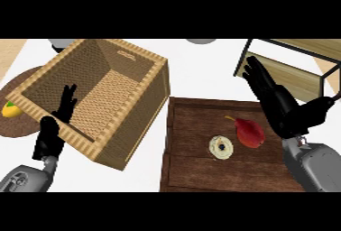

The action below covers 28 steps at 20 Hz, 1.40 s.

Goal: Pick the cupcake from the tray and place it in the tiered shelf

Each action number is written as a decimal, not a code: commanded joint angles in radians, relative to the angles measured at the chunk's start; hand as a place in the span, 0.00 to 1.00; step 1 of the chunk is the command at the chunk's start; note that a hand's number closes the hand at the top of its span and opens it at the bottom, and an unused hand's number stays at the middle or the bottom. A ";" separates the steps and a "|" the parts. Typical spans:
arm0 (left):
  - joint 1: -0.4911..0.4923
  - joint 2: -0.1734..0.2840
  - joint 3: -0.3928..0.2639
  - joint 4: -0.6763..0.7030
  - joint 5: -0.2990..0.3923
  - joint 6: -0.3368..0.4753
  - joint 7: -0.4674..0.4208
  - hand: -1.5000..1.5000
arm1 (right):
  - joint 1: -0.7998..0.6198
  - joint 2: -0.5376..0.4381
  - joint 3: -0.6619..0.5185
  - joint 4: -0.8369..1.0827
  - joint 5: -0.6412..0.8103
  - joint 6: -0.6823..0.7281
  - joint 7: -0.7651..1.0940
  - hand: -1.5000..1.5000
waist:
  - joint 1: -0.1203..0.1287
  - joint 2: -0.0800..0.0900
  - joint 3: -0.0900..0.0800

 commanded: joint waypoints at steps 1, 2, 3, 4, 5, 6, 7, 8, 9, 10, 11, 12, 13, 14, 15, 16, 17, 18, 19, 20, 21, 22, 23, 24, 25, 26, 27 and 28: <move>-0.043 -0.004 0.018 0.010 -0.006 -0.063 -0.002 0.50 | 0.032 -0.010 -0.063 0.035 -0.019 0.061 -0.035 0.00 | 0.033 0.006 -0.025; -0.051 -0.059 -0.008 0.048 -0.039 -0.050 -0.056 0.50 | 0.050 -0.023 -0.086 0.033 -0.031 0.089 -0.037 0.00 | 0.030 0.006 -0.026; -0.010 -0.039 -0.011 -0.056 -0.035 -0.058 -0.041 0.50 | 0.006 -0.037 -0.116 0.047 -0.026 0.086 -0.001 0.00 | 0.038 0.004 -0.026; -0.065 -0.090 0.012 0.027 -0.032 -0.067 -0.090 0.50 | -0.011 -0.039 -0.144 0.069 -0.048 0.130 0.001 0.00 | 0.034 0.006 -0.026; -0.062 -0.090 -0.019 -0.045 -0.022 -0.067 -0.051 0.50 | 0.006 -0.107 -0.184 0.120 -0.096 0.229 -0.037 0.00 | 0.035 0.007 -0.025; -0.033 -0.103 0.004 -0.006 -0.014 -0.110 -0.161 0.50 | -0.028 -0.069 -0.167 0.127 -0.063 0.192 -0.003 0.00 | 0.037 0.007 -0.026; -0.029 -0.082 0.016 -0.053 0.032 -0.074 -0.084 0.50 | 0.054 0.241 -0.247 0.068 -0.374 0.039 -0.013 0.00 | -0.011 0.026 0.019; -0.028 -0.086 0.024 -0.068 0.047 -0.078 -0.086 0.50 | 0.066 0.312 -0.274 0.066 -0.448 0.030 -0.022 1.00 | -0.014 0.026 0.018; -0.022 -0.069 0.020 -0.073 0.044 -0.092 -0.082 0.50 | 0.063 -0.199 -0.126 0.161 0.141 0.022 -0.010 1.00 | -0.021 0.017 -0.053; -0.020 -0.065 0.021 -0.076 0.045 -0.095 -0.080 0.50 | 0.075 -0.222 -0.133 0.186 0.201 -0.039 -0.023 1.00 | -0.019 0.015 -0.043; -0.012 -0.081 0.004 -0.079 0.049 -0.099 -0.076 0.50 | 0.112 -0.174 -0.127 0.212 0.246 -0.123 -0.067 1.00 | -0.009 0.015 -0.032; 0.003 -0.102 -0.027 -0.072 0.025 -0.093 -0.092 0.50 | 0.125 -0.090 -0.137 0.226 0.258 -0.226 -0.103 1.00 | 0.008 0.013 -0.028; -0.034 -0.098 -0.020 -0.078 0.030 -0.099 -0.067 0.50 | 0.122 -0.007 -0.167 0.278 0.252 -0.295 -0.174 0.00 | 0.022 0.015 -0.024; 0.010 -0.088 -0.021 -0.080 0.018 -0.099 -0.090 0.50 | 0.191 0.029 -0.181 0.233 0.238 -0.323 -0.241 0.00 | 0.018 0.006 -0.024; -0.020 -0.129 -0.056 -0.086 -0.004 -0.077 -0.067 0.50 | 0.176 0.083 -0.196 0.241 0.224 -0.353 -0.272 0.00 | 0.021 0.007 -0.024; -0.040 -0.122 -0.040 -0.081 0.003 -0.082 -0.038 0.50 | 0.246 0.098 -0.234 0.239 0.170 -0.298 -0.383 0.00 | 0.016 0.006 -0.023; -0.044 -0.134 -0.022 -0.006 0.008 -0.115 -0.100 0.50 | 0.247 0.092 -0.273 0.242 0.124 -0.238 -0.427 0.00 | 0.018 0.008 -0.024; -0.017 -0.117 -0.032 -0.059 -0.012 -0.100 -0.068 0.50 | 0.228 0.154 -0.258 0.225 0.127 -0.273 -0.438 0.00 | 0.029 0.006 -0.024; -0.017 -0.136 -0.024 -0.022 -0.006 -0.123 -0.112 0.50 | 0.257 0.120 -0.300 0.205 0.065 -0.177 -0.468 0.00 | 0.025 0.006 -0.025; -0.023 -0.117 0.002 -0.034 0.013 -0.153 -0.092 0.50 | 0.279 0.127 -0.283 0.229 0.057 -0.105 -0.507 0.00 | 0.030 0.006 -0.025; -0.100 -0.160 0.000 0.041 -0.007 -0.139 -0.080 0.50 | 0.240 0.060 -0.298 0.202 0.034 -0.040 -0.435 0.00 | 0.024 0.007 -0.025; -0.016 -0.135 -0.013 -0.066 -0.013 -0.117 -0.074 0.50 | 0.287 0.016 -0.237 0.129 0.059 0.003 -0.379 0.00 | 0.029 0.002 -0.026; -0.044 -0.146 -0.009 -0.049 -0.008 -0.114 -0.049 0.50 | 0.304 0.024 -0.171 0.116 0.110 -0.007 -0.361 0.00 | 0.026 0.003 -0.026; -0.032 -0.148 -0.020 -0.041 -0.019 -0.121 -0.078 0.50 | 0.258 -0.064 -0.192 0.147 0.110 0.055 -0.319 0.00 | 0.031 0.005 -0.026; -0.024 -0.133 0.005 0.001 -0.008 -0.141 -0.105 0.50 | 0.292 -0.075 -0.145 0.073 0.145 0.040 -0.277 0.00 | 0.023 0.004 -0.028; -0.045 -0.151 -0.010 -0.020 -0.025 -0.116 -0.078 0.50 | 0.271 -0.146 -0.169 0.072 0.138 0.079 -0.224 0.00 | 0.023 0.003 -0.027; -0.021 -0.132 -0.001 -0.049 -0.023 -0.129 -0.074 0.50 | 0.320 -0.123 -0.138 0.034 0.178 0.052 -0.243 0.00 | 0.027 0.002 -0.027; -0.063 -0.143 0.019 -0.018 -0.003 -0.139 -0.058 0.50 | 0.305 -0.152 -0.122 -0.037 0.196 0.048 -0.182 0.00 | 0.020 0.002 -0.028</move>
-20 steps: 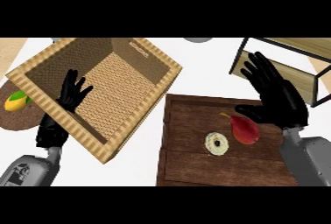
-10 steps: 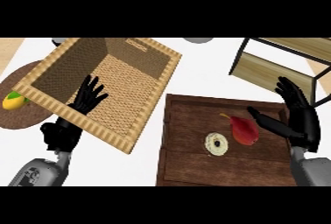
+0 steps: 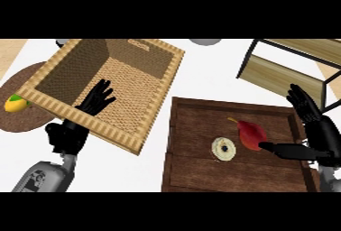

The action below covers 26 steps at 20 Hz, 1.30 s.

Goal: Pick the cupcake from the tray and place it in the tiered shelf

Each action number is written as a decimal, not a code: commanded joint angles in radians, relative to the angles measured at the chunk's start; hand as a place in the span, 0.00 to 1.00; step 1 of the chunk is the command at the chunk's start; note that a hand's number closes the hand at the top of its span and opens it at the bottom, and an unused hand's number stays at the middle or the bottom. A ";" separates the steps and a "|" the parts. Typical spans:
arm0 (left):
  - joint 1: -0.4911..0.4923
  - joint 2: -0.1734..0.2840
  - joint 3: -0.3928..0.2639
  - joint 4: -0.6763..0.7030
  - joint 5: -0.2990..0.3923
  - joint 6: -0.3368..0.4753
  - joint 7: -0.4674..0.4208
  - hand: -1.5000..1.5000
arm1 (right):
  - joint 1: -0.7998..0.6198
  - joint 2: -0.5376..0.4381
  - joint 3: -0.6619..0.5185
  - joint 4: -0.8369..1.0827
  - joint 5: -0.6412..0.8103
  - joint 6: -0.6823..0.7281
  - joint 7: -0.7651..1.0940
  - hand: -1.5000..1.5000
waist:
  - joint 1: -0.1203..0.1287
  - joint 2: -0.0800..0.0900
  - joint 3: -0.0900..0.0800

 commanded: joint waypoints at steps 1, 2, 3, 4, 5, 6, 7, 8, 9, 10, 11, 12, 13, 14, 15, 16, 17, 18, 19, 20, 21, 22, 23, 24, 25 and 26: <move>-0.034 -0.036 -0.008 0.115 -0.050 0.013 -0.027 0.50 | -0.061 -0.084 0.064 -0.120 0.071 0.018 0.184 0.00 | -0.001 0.009 -0.006; 0.001 -0.018 -0.004 0.046 -0.048 0.028 0.003 0.50 | -0.024 -0.130 0.059 -0.227 0.067 0.016 0.264 0.00 | -0.004 0.003 -0.006; 0.008 -0.033 -0.021 0.042 -0.063 0.030 0.007 0.50 | -0.039 -0.127 0.067 -0.223 0.084 0.018 0.290 0.00 | 0.003 0.005 -0.005; 0.019 -0.006 0.002 0.015 -0.047 0.013 0.015 0.50 | -0.027 -0.148 0.077 -0.279 0.091 0.021 0.351 0.00 | 0.003 0.004 -0.005; -0.031 -0.036 -0.019 0.056 -0.063 0.018 0.027 0.50 | -0.134 -0.166 0.086 -0.228 0.114 0.031 0.422 0.00 | 0.010 0.008 -0.006; 0.017 -0.009 0.016 0.059 -0.049 0.002 -0.016 0.50 | -0.041 -0.213 0.079 -0.281 0.108 0.076 0.402 0.00 | 0.001 0.005 -0.006; -0.020 -0.032 -0.017 0.026 -0.067 0.022 0.036 0.50 | -0.083 -0.222 0.121 -0.292 0.145 0.077 0.473 0.00 | 0.005 0.005 -0.006; -0.017 -0.036 -0.010 0.073 -0.071 0.019 0.005 0.50 | -0.115 -0.258 0.132 -0.342 0.143 0.108 0.542 0.00 | 0.001 0.006 -0.007; 0.003 -0.035 -0.019 0.048 -0.067 0.017 0.013 0.50 | -0.143 -0.297 0.144 -0.337 0.143 0.154 0.592 0.00 | 0.011 0.006 -0.008; -0.007 -0.052 -0.015 0.057 -0.068 0.032 0.017 0.50 | -0.110 -0.334 0.163 -0.381 0.146 0.199 0.596 0.00 | -0.003 0.005 -0.007; -0.004 -0.031 -0.005 0.040 -0.056 0.007 0.021 0.50 | -0.140 -0.324 0.201 -0.414 0.165 0.198 0.670 0.00 | 0.008 0.005 -0.007; 0.001 -0.056 -0.018 0.063 -0.064 0.011 -0.014 0.50 | -0.152 -0.371 0.213 -0.432 0.190 0.233 0.699 0.00 | 0.003 0.006 -0.009; -0.036 -0.061 -0.022 0.056 -0.084 0.032 0.032 0.50 | -0.175 -0.375 0.218 -0.452 0.195 0.243 0.749 0.00 | 0.003 0.006 -0.007; -0.015 -0.019 0.011 0.042 -0.059 -0.002 0.021 0.50 | -0.205 -0.403 0.218 -0.496 0.196 0.260 0.833 0.00 | 0.009 0.004 -0.008; 0.025 -0.026 0.003 0.033 -0.058 -0.009 -0.006 0.50 | -0.227 -0.416 0.214 -0.494 0.185 0.294 0.863 0.00 | 0.017 0.005 -0.007; 0.002 -0.035 0.018 0.110 -0.068 -0.019 -0.059 0.50 | -0.223 -0.380 0.261 -0.482 0.240 0.277 0.876 0.00 | 0.012 0.010 -0.007; 0.002 -0.074 -0.025 0.083 -0.110 0.035 -0.023 0.50 | -0.230 -0.380 0.272 -0.575 0.240 0.275 0.959 0.00 | 0.005 0.006 -0.006; -0.009 -0.066 0.006 0.127 -0.079 -0.008 -0.047 0.50 | -0.294 -0.352 0.267 -0.567 0.209 0.297 1.029 0.00 | 0.011 0.009 -0.006; -0.021 -0.072 0.011 0.131 -0.091 0.002 -0.045 0.50 | -0.289 -0.357 0.260 -0.624 0.202 0.303 1.078 0.00 | 0.005 0.007 -0.006; -0.028 -0.049 0.024 0.074 -0.080 -0.013 0.016 0.50 | -0.319 -0.336 0.238 -0.543 0.193 0.343 1.062 0.00 | 0.015 0.008 -0.005; -0.036 -0.084 0.011 0.043 -0.100 0.013 0.052 0.50 | -0.298 -0.291 0.253 -0.566 0.240 0.332 1.064 0.00 | 0.013 0.008 -0.004; 0.000 -0.076 0.002 0.066 -0.119 0.004 -0.007 0.50 | -0.278 -0.262 0.314 -0.594 0.300 0.293 1.115 0.00 | 0.012 0.007 -0.004; -0.005 -0.072 0.022 0.065 -0.105 -0.019 0.006 0.50 | -0.272 -0.232 0.313 -0.606 0.313 0.302 1.119 0.00 | 0.012 0.008 -0.004; 0.010 -0.064 0.028 0.046 -0.101 -0.022 0.019 0.50 | -0.316 -0.209 0.309 -0.630 0.306 0.305 1.195 0.00 | 0.014 0.007 -0.004; -0.012 -0.093 0.015 0.087 -0.114 -0.029 0.000 0.50 | -0.290 -0.185 0.328 -0.633 0.345 0.297 1.185 0.00 | 0.010 0.008 -0.004; -0.029 -0.065 0.064 0.077 -0.084 -0.046 0.030 0.50 | -0.244 -0.168 0.368 -0.673 0.402 0.277 1.180 0.00 | 0.008 0.007 -0.004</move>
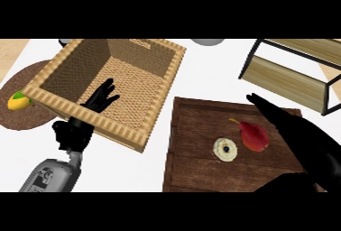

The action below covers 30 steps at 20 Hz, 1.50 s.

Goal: Pick the cupcake from the tray and place it in the tiered shelf

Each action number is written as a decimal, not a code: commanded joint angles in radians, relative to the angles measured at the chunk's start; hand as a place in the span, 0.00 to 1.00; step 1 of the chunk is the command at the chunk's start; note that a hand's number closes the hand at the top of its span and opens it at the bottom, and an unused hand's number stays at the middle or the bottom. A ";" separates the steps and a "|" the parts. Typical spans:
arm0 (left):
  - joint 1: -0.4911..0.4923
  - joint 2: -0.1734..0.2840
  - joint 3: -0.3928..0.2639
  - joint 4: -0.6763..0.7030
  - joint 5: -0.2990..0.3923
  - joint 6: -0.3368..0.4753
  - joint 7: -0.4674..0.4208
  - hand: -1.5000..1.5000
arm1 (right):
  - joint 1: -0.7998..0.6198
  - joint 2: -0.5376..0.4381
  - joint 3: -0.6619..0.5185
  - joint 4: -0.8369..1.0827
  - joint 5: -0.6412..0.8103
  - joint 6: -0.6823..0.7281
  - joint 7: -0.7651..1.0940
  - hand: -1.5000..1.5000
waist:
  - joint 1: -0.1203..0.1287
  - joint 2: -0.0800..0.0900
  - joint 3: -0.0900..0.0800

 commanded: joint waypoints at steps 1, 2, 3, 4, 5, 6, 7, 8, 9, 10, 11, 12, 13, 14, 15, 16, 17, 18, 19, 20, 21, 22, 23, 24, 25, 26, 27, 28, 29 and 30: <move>-0.009 -0.038 -0.007 0.083 -0.076 0.020 -0.011 0.50 | -0.014 0.080 -0.002 -0.017 0.055 0.031 0.062 0.00 | -0.003 0.008 -0.003; -0.003 0.006 0.039 0.100 -0.027 -0.043 -0.030 0.50 | 0.018 0.092 0.059 -0.058 0.130 0.003 0.088 0.00 | -0.005 0.008 -0.003; 0.002 -0.003 0.036 0.081 -0.044 -0.030 -0.023 0.50 | -0.002 0.111 0.034 -0.052 0.110 0.026 0.123 0.00 | -0.003 0.008 -0.003; 0.023 -0.003 0.035 0.025 -0.041 -0.028 0.021 0.50 | 0.005 0.103 0.006 -0.036 0.108 0.060 0.084 0.00 | -0.001 0.007 -0.003; 0.007 -0.024 0.023 0.081 -0.056 -0.029 -0.012 0.50 | 0.020 0.141 0.061 0.008 0.191 0.017 0.052 0.00 | -0.002 0.009 -0.003; 0.013 -0.045 0.002 0.033 -0.085 0.007 0.019 0.50 | 0.011 0.115 0.017 -0.089 0.151 0.057 0.144 0.00 | -0.005 0.007 -0.003; 0.014 -0.043 0.021 0.057 -0.076 -0.022 -0.018 0.50 | 0.017 0.152 0.016 0.045 0.191 0.050 0.027 0.00 | -0.001 0.009 -0.003; 0.008 -0.074 -0.022 0.020 -0.127 0.031 0.028 0.50 | 0.006 0.150 0.009 -0.029 0.166 0.073 0.117 0.00 | -0.003 0.007 -0.003; 0.002 -0.057 0.029 0.088 -0.086 -0.021 -0.025 0.50 | -0.054 0.180 -0.003 -0.051 0.140 0.095 0.193 0.00 | -0.003 0.008 -0.003; 0.040 -0.007 0.045 -0.018 -0.070 -0.046 0.047 0.50 | -0.017 0.198 0.016 -0.018 0.197 0.076 0.140 0.00 | 0.001 0.007 -0.003; 0.014 -0.076 0.006 0.037 -0.118 0.005 0.027 0.50 | 0.014 0.216 0.039 -0.024 0.237 0.059 0.123 0.00 | -0.003 0.008 -0.003; -0.026 -0.033 0.076 0.148 -0.059 -0.083 -0.039 0.50 | -0.008 0.219 0.028 -0.010 0.210 0.076 0.133 0.00 | -0.006 0.010 -0.003; 0.002 -0.092 0.023 0.104 -0.114 -0.020 -0.035 0.50 | 0.040 0.216 0.027 -0.022 0.229 0.079 0.100 0.00 | -0.006 0.009 -0.003; 0.001 -0.035 0.069 0.094 -0.078 -0.063 -0.013 0.50 | -0.031 0.256 0.063 0.043 0.257 0.083 0.138 0.00 | 0.001 0.009 -0.003; 0.032 -0.050 0.053 0.071 -0.089 -0.068 -0.023 0.50 | 0.025 0.250 0.035 -0.054 0.242 0.088 0.159 0.00 | -0.004 0.007 -0.003; 0.036 -0.049 0.055 0.072 -0.097 -0.066 -0.044 0.50 | 0.088 0.235 0.068 -0.042 0.284 0.075 0.108 0.00 | -0.006 0.008 -0.003; 0.027 -0.071 0.042 0.039 -0.112 -0.029 0.010 0.50 | -0.019 0.304 0.072 0.050 0.277 0.089 0.150 0.00 | 0.003 0.008 -0.003; 0.015 -0.030 0.078 0.057 -0.079 -0.086 0.015 0.50 | 0.067 0.280 0.083 0.046 0.339 0.049 0.078 0.00 | -0.003 0.008 -0.003; -0.012 -0.097 0.022 0.039 -0.147 -0.008 0.048 0.50 | 0.016 0.289 0.054 0.018 0.291 0.110 0.150 0.00 | -0.003 0.008 -0.003; -0.054 -0.067 0.082 0.078 -0.100 -0.062 0.057 0.50 | 0.030 0.325 0.087 0.015 0.338 0.088 0.156 0.00 | -0.005 0.008 -0.003; 0.020 -0.048 0.075 0.022 -0.106 -0.075 0.038 0.50 | 0.069 0.310 0.063 0.037 0.350 0.082 0.100 0.00 | -0.002 0.008 -0.003; 0.003 -0.095 0.058 0.076 -0.134 -0.045 -0.004 0.50 | 0.083 0.316 0.091 0.022 0.363 0.097 0.119 0.00 | -0.005 0.008 -0.003; 0.004 -0.095 0.053 0.026 -0.136 -0.039 0.045 0.50 | 0.067 0.298 0.020 0.113 0.334 0.105 0.031 0.00 | -0.001 0.009 -0.002; 0.030 -0.080 0.075 0.027 -0.130 -0.060 0.017 0.50 | 0.070 0.331 0.048 0.038 0.363 0.123 0.121 0.00 | -0.002 0.008 -0.003; 0.029 -0.085 0.084 0.095 -0.129 -0.076 -0.033 0.50 | 0.084 0.322 0.030 0.022 0.354 0.120 0.098 0.00 | -0.005 0.008 -0.003; 0.019 -0.088 0.072 0.042 -0.146 -0.052 0.029 0.50 | 0.126 0.334 0.085 0.041 0.410 0.096 0.081 0.00 | -0.004 0.008 -0.003; -0.023 -0.112 0.064 0.068 -0.170 -0.035 0.034 0.50 | 0.111 0.316 0.044 0.067 0.387 0.128 0.047 0.00 | -0.006 0.009 -0.003; -0.007 -0.069 0.106 0.052 -0.129 -0.098 0.029 0.50 | 0.085 0.325 0.006 0.047 0.342 0.176 0.078 0.00 | -0.003 0.008 -0.003; 0.006 -0.156 0.024 0.070 -0.202 -0.014 0.016 0.50 | 0.075 0.336 0.014 0.053 0.354 0.165 0.088 0.00 | -0.005 0.008 -0.003; 0.049 -0.101 0.066 -0.002 -0.150 -0.073 0.034 0.50 | 0.080 0.381 0.095 0.105 0.444 0.131 0.083 0.00 | 0.002 0.008 -0.003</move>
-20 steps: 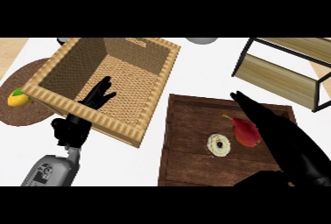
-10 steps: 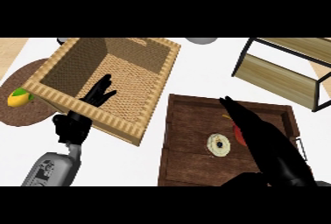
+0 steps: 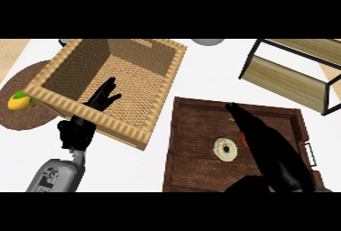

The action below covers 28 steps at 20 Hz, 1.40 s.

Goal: Pick the cupcake from the tray and place it in the tiered shelf

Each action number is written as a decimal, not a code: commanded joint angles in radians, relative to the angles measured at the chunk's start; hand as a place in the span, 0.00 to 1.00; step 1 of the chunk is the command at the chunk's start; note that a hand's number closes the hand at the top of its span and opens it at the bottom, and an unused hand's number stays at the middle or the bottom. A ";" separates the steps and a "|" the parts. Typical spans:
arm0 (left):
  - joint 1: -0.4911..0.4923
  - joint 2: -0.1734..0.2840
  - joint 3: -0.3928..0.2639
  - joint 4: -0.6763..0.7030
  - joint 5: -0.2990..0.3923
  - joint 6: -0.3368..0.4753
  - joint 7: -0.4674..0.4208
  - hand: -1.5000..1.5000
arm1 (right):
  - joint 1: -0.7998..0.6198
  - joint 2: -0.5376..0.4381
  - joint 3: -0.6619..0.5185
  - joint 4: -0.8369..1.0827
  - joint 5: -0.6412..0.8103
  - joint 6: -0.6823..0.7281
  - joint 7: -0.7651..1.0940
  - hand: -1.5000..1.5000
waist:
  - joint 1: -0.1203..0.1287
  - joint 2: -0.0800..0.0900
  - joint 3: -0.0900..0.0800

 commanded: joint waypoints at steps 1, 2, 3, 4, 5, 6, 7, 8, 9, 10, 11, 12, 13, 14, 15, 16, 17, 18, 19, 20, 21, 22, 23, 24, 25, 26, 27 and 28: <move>0.001 -0.020 -0.024 -0.026 -0.038 0.009 0.097 0.50 | 0.017 0.017 -0.011 0.032 0.015 0.056 -0.008 0.00 | -0.001 0.008 -0.004; 0.042 -0.011 0.010 -0.011 -0.028 -0.018 0.020 0.50 | -0.006 0.062 -0.013 0.009 0.039 0.075 0.042 0.00 | -0.001 0.008 -0.005; 0.024 -0.021 0.003 0.045 -0.051 -0.005 0.000 0.50 | -0.042 0.083 -0.008 0.051 0.036 0.076 0.051 0.00 | -0.001 0.009 -0.005; -0.003 -0.046 -0.004 0.044 -0.054 0.013 0.040 0.50 | 0.045 0.041 0.011 0.033 0.067 0.055 -0.021 0.00 | -0.005 0.008 -0.004; 0.047 0.015 0.025 0.003 -0.035 -0.034 0.017 0.50 | 0.023 0.047 0.004 0.021 0.057 0.085 0.044 0.00 | -0.002 0.008 -0.005; 0.031 -0.045 0.000 0.063 -0.055 -0.003 -0.015 0.50 | -0.029 0.087 0.005 0.071 0.074 0.084 0.052 0.00 | -0.001 0.009 -0.005; 0.059 -0.024 0.002 0.031 -0.053 -0.019 -0.014 0.50 | 0.016 0.109 0.067 0.087 0.140 0.034 0.028 0.00 | 0.000 0.008 -0.005; 0.055 -0.020 0.011 0.000 -0.045 -0.027 0.006 0.50 | 0.098 0.025 -0.012 0.074 0.108 0.036 -0.079 0.00 | -0.004 0.008 -0.004; 0.013 -0.019 0.044 0.042 -0.026 -0.053 0.002 0.50 | 0.038 0.095 0.006 0.102 0.120 0.066 -0.031 0.00 | -0.003 0.009 -0.005; 0.003 -0.005 0.060 0.041 -0.032 -0.055 0.027 0.50 | 0.077 0.058 -0.032 0.029 0.097 0.085 -0.041 0.00 | -0.005 0.008 -0.004; 0.034 -0.043 0.016 0.037 -0.079 -0.015 -0.017 0.50 | 0.001 0.093 -0.039 0.149 0.110 0.088 -0.063 0.00 | 0.000 0.009 -0.005; 0.027 -0.050 0.015 0.064 -0.079 -0.020 -0.016 0.50 | 0.000 0.120 -0.020 0.161 0.138 0.070 -0.045 0.00 | -0.001 0.009 -0.005; 0.016 -0.058 0.006 -0.009 -0.080 -0.010 0.069 0.50 | 0.025 0.084 -0.050 0.099 0.110 0.123 -0.035 0.00 | -0.003 0.008 -0.004; -0.033 -0.042 0.040 0.051 -0.081 -0.027 0.054 0.50 | 0.009 0.142 -0.002 0.149 0.172 0.078 -0.044 0.00 | -0.003 0.009 -0.004; 0.053 -0.044 0.040 0.075 -0.060 -0.056 -0.062 0.50 | 0.000 0.159 0.009 0.150 0.179 0.089 -0.003 0.00 | -0.001 0.009 -0.005; 0.054 -0.012 0.046 -0.034 -0.060 -0.056 0.052 0.50 | 0.104 0.105 -0.003 0.162 0.198 0.033 -0.127 0.00 | -0.001 0.008 -0.004; 0.007 -0.016 0.067 0.030 -0.061 -0.069 0.036 0.50 | 0.101 0.109 -0.016 0.108 0.184 0.080 -0.087 0.00 | -0.005 0.008 -0.004; -0.029 -0.065 0.039 0.031 -0.088 -0.027 0.079 0.50 | 0.073 0.129 -0.032 0.181 0.208 0.057 -0.129 0.00 | -0.004 0.009 -0.004; 0.008 -0.059 0.066 0.047 -0.062 -0.066 0.013 0.50 | 0.103 0.138 -0.032 0.157 0.210 0.074 -0.132 0.00 | -0.004 0.008 -0.004; 0.067 -0.037 0.064 0.037 -0.065 -0.075 -0.022 0.50 | 0.066 0.184 0.007 0.199 0.243 0.053 -0.097 0.00 | 0.000 0.008 -0.005; -0.034 -0.016 0.102 0.080 -0.057 -0.088 0.024 0.50 | 0.086 0.121 -0.059 0.216 0.196 0.073 -0.188 0.00 | -0.004 0.009 -0.004; 0.012 -0.062 0.067 0.100 -0.084 -0.071 -0.043 0.50 | 0.068 0.181 -0.030 0.221 0.236 0.065 -0.139 0.00 | -0.003 0.009 -0.005; 0.036 -0.083 0.040 0.012 -0.110 -0.028 0.027 0.50 | 0.076 0.167 -0.055 0.233 0.225 0.072 -0.177 0.00 | -0.001 0.008 -0.004; 0.074 -0.051 0.056 0.045 -0.094 -0.078 -0.043 0.50 | 0.047 0.205 -0.034 0.246 0.245 0.069 -0.138 0.00 | 0.000 0.009 -0.005; 0.019 -0.026 0.094 0.018 -0.064 -0.102 0.031 0.50 | 0.024 0.200 -0.071 0.295 0.237 0.073 -0.187 0.00 | 0.000 0.009 -0.004; 0.078 -0.060 0.050 0.000 -0.104 -0.061 0.005 0.50 | 0.049 0.231 -0.018 0.269 0.259 0.071 -0.148 0.00 | 0.001 0.008 -0.004; 0.031 -0.091 0.042 0.053 -0.120 -0.047 -0.016 0.50 | 0.078 0.151 -0.108 0.251 0.204 0.101 -0.227 0.00 | -0.004 0.009 -0.004; 0.065 -0.067 0.063 0.046 -0.095 -0.077 -0.026 0.50 | 0.120 0.206 -0.013 0.282 0.286 0.026 -0.221 0.00 | -0.003 0.009 -0.004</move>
